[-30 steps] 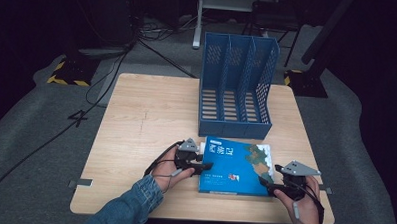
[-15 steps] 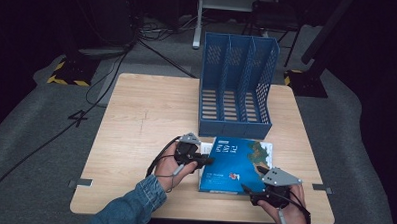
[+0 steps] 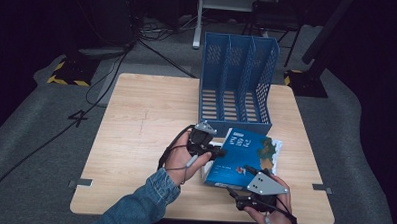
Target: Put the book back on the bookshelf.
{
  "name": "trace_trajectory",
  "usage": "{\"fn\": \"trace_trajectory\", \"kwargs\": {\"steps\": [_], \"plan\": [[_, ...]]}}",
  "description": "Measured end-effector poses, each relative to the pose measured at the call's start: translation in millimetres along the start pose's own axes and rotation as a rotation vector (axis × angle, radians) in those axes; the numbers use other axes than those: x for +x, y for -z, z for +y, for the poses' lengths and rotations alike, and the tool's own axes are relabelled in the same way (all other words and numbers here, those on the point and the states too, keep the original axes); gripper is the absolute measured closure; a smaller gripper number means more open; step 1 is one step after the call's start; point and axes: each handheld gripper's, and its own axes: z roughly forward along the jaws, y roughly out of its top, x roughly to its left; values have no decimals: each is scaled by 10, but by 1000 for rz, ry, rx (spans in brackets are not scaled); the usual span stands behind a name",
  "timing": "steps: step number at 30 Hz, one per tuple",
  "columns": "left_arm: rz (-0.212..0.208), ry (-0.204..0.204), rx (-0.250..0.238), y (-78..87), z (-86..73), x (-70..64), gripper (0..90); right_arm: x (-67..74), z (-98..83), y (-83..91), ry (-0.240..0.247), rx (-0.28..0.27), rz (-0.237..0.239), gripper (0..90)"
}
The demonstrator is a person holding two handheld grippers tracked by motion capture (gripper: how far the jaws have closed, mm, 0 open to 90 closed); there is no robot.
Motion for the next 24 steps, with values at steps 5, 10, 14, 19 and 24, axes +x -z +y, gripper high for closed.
{"fn": "trace_trajectory", "kwargs": {"steps": [5,10,14,19,24], "plan": [[-3,-7,8,-4,48,-4,815,29,27,55,-32,-17,5,161],[-3,-32,10,10,82,-34,815,97,37,19,7,7,-20,191],[-23,-29,19,4,90,6,815,198,64,-68,48,1,-38,187],[-27,-27,17,8,98,4,815,266,59,-163,53,16,-23,183],[-29,-17,20,1,95,17,815,282,24,-225,42,7,-45,151]]}}
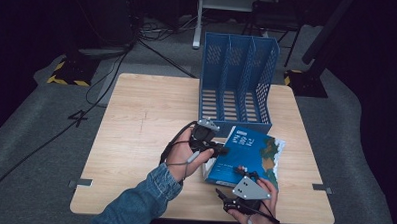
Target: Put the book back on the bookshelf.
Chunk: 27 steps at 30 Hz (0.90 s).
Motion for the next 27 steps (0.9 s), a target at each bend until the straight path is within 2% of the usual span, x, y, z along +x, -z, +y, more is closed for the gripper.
{"fn": "trace_trajectory", "kwargs": {"steps": [2,4,7,11,16,17,18,22,27], "plan": [[-8,13,1,-4,-4,12,815,12,-12,-44,3,-19,-38,131],[-12,20,2,-6,-8,20,815,33,-23,-100,16,-20,-59,55],[-30,39,5,-14,-27,47,814,77,-37,-208,78,-1,-114,1],[-36,62,13,-31,-43,76,814,72,-69,-274,111,-22,-147,0],[-52,79,19,-51,-67,98,814,86,-105,-356,158,-24,-183,0],[-55,88,23,-56,-73,105,814,88,-108,-367,171,-20,-190,0],[-47,91,31,-70,-86,117,814,82,-112,-401,204,-2,-192,1],[-40,101,35,-89,-100,131,814,81,-113,-443,214,20,-189,2],[-29,110,31,-119,-120,140,812,107,-122,-514,244,46,-238,11]]}}
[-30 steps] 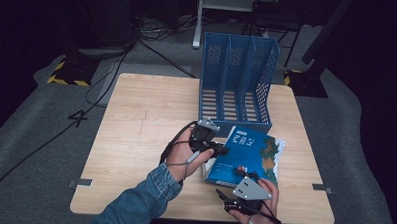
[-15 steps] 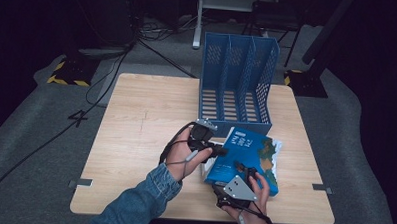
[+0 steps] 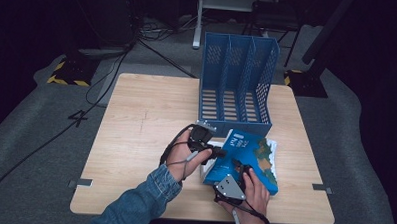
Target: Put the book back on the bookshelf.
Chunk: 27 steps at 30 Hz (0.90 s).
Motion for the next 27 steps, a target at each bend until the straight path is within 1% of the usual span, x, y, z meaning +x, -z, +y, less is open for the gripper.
{"fn": "trace_trajectory", "kwargs": {"steps": [2,4,8,10,13,14,15,16,17,19,21,23,27], "plan": [[1,6,0,-10,-4,1,812,2,2,-12,13,15,-6,11],[7,3,-2,-21,-7,-9,811,5,19,-24,27,39,-10,12],[8,9,-1,-37,-20,-4,810,17,34,-45,40,67,-18,11],[8,18,7,-49,-25,5,809,34,21,-58,52,71,-30,12],[6,20,9,-68,-33,5,808,54,-3,-83,86,76,-47,12],[7,21,7,-73,-34,2,808,67,-11,-90,97,81,-58,11],[7,20,6,-76,-35,-2,808,78,-23,-99,99,74,-73,10],[4,20,4,-79,-36,-4,808,82,-41,-107,93,59,-88,4],[4,20,4,-79,-36,-4,807,82,-41,-107,93,59,-88,4],[9,18,4,-95,-43,-11,806,84,-86,-136,71,30,-115,1],[16,15,0,-101,-44,-12,806,70,-114,-152,65,8,-118,0],[21,14,-4,-107,-46,-12,806,60,-119,-157,62,5,-110,0],[33,6,-9,-112,-49,-17,805,45,-103,-166,63,21,-100,4]]}}
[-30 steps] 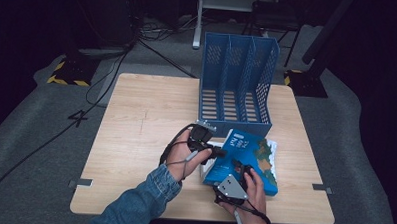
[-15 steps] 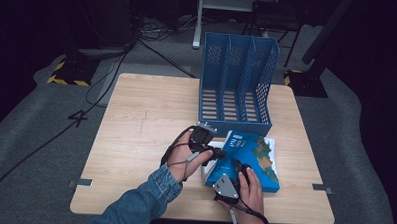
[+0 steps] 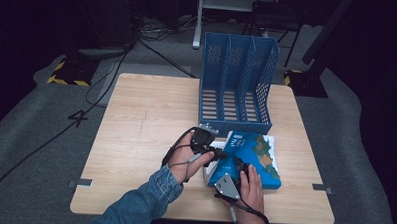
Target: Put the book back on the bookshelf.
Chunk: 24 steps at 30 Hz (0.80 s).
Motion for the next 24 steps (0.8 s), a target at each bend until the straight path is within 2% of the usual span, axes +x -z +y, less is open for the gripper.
{"fn": "trace_trajectory", "kwargs": {"steps": [6,7,8,9,11,13,16,19,20,21,22,23,24], "plan": [[42,-33,-9,-26,-9,23,801,-35,-6,-6,-5,3,35,57],[66,-43,-15,-42,-12,42,798,-45,3,-1,13,14,48,135],[66,-43,-15,-42,-12,42,796,-40,15,6,39,23,54,184],[61,-33,-18,-57,-16,62,796,-40,15,6,39,23,54,184],[55,-12,-18,-67,-21,114,792,-14,48,15,92,40,52,240],[51,7,-24,-70,-26,164,788,-9,68,12,117,50,54,273],[62,12,-49,-64,-44,252,770,0,64,5,180,58,47,339],[87,11,-94,-6,-58,329,733,-24,77,5,216,54,42,409],[103,11,-108,23,-64,360,726,-39,87,14,214,51,37,443],[87,15,-125,58,-70,400,723,-60,101,25,213,50,34,487],[42,50,-152,93,-76,436,710,-94,114,37,190,47,40,554],[12,79,-174,119,-80,456,662,-149,124,29,166,58,78,556],[4,88,-197,154,-84,477,628,-174,124,12,151,62,101,559]]}}
